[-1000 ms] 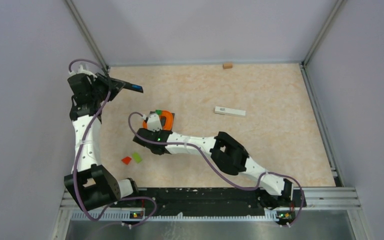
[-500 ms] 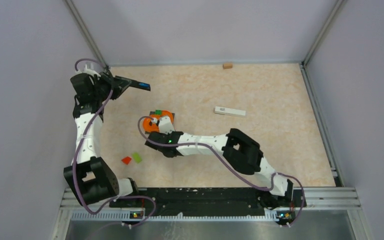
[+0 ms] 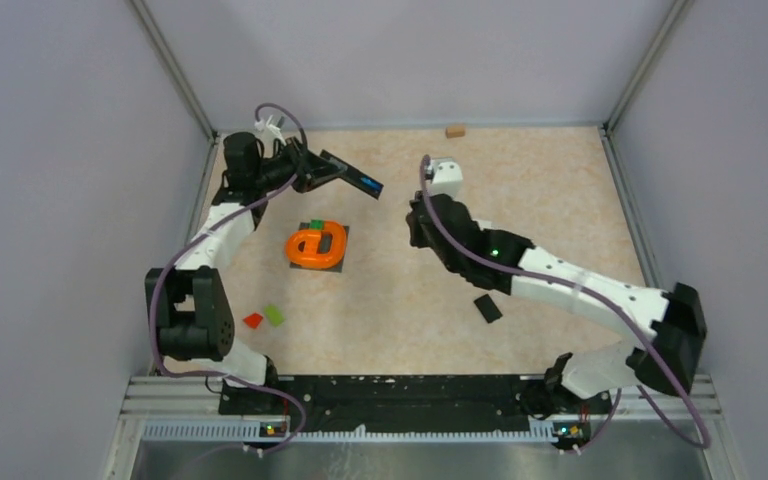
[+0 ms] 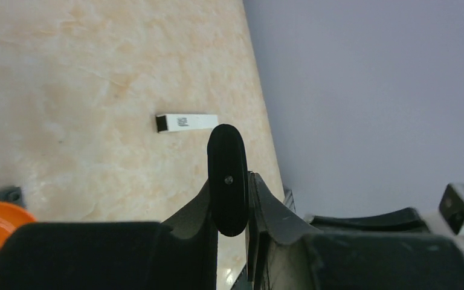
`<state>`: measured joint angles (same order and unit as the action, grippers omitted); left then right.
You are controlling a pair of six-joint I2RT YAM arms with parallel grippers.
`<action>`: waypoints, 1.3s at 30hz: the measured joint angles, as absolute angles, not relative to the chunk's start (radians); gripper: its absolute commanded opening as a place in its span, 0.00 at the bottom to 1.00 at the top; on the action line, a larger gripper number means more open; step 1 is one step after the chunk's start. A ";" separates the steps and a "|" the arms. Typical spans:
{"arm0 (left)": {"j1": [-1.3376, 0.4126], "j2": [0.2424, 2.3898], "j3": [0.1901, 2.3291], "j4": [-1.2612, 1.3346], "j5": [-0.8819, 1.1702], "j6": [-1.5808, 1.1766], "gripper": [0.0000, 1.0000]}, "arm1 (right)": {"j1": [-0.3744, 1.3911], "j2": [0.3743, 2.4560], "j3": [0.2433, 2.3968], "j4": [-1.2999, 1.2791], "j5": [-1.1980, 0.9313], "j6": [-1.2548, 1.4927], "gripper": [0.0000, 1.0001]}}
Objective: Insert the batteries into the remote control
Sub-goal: Load the battery into the remote control.
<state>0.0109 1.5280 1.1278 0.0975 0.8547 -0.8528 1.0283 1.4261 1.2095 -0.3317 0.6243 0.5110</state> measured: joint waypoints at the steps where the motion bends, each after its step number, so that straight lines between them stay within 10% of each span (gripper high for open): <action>1: -0.008 1.539 1.130 0.121 0.881 -0.864 0.00 | 1.012 1.378 1.196 -0.304 0.596 0.496 0.00; 21: -0.200 1.563 0.867 1.192 1.221 -1.674 0.00 | 0.943 1.139 1.110 -0.026 0.127 0.181 0.00; 39: -0.223 1.565 0.852 1.301 1.246 -1.734 0.00 | 0.943 1.146 1.060 -0.015 0.020 0.122 0.00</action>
